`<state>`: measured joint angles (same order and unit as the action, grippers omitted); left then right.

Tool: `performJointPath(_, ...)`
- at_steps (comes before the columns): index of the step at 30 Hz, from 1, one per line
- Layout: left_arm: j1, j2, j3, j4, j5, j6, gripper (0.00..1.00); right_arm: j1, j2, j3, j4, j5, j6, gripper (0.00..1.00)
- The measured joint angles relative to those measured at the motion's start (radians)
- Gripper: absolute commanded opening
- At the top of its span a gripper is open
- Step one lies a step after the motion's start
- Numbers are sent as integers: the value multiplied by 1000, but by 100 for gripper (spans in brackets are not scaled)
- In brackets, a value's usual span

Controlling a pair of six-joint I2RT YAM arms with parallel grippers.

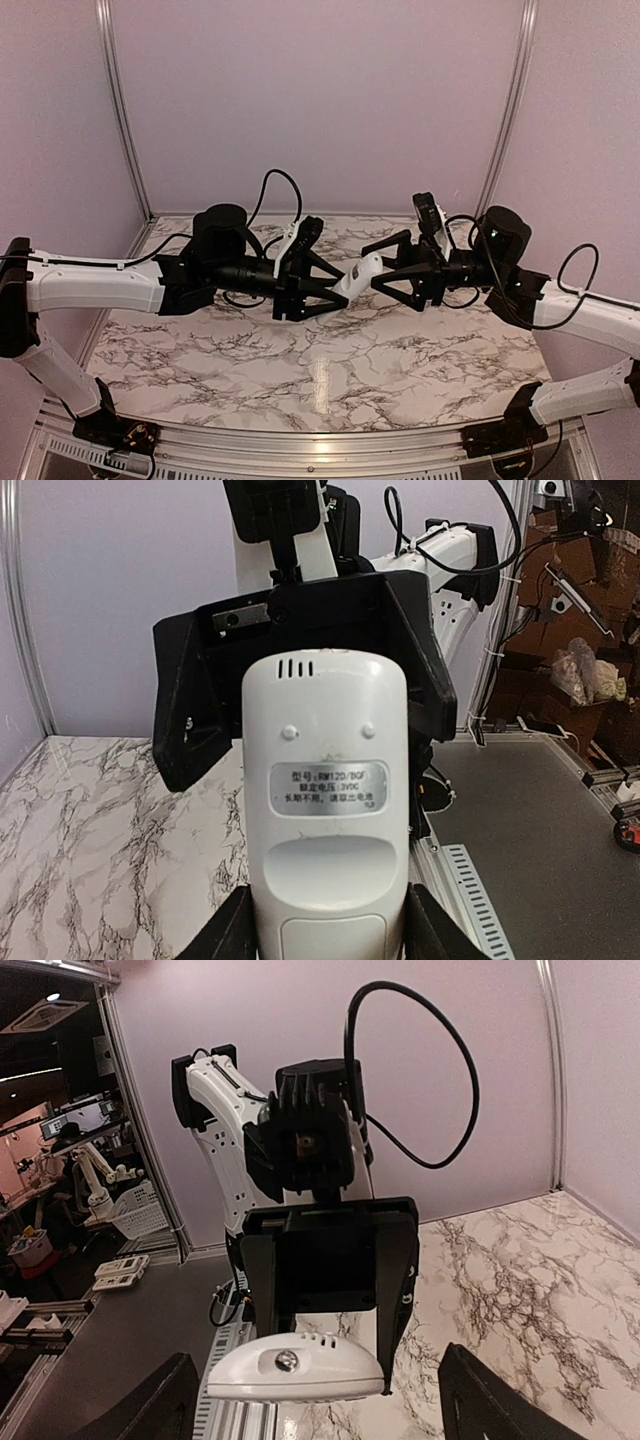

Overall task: Load the batteries into the remote control
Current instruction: Pass from the left arm to the right, then place the remote control at the center of the board.

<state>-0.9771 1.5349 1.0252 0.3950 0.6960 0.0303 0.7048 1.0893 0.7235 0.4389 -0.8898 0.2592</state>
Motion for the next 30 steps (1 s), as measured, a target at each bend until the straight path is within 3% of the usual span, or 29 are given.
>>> performJointPath(7,0,0,-9,55,2,-35,42,47,51,18,38,1,11,65)
performJointPath(17,-1,-5,-25,74,-15,-80,43,56,80,50,61,30,-18,24)
performJointPath(20,0,-10,-32,78,-23,-83,56,56,88,58,57,28,-21,15)
performJointPath(22,4,-12,-35,79,-28,-86,73,57,92,66,47,28,-23,12)
performJointPath(24,7,-17,-40,80,-43,-85,96,58,97,80,16,30,-19,10)
performJointPath(30,50,-84,-85,49,-156,-100,99,61,143,175,-154,99,-33,4)
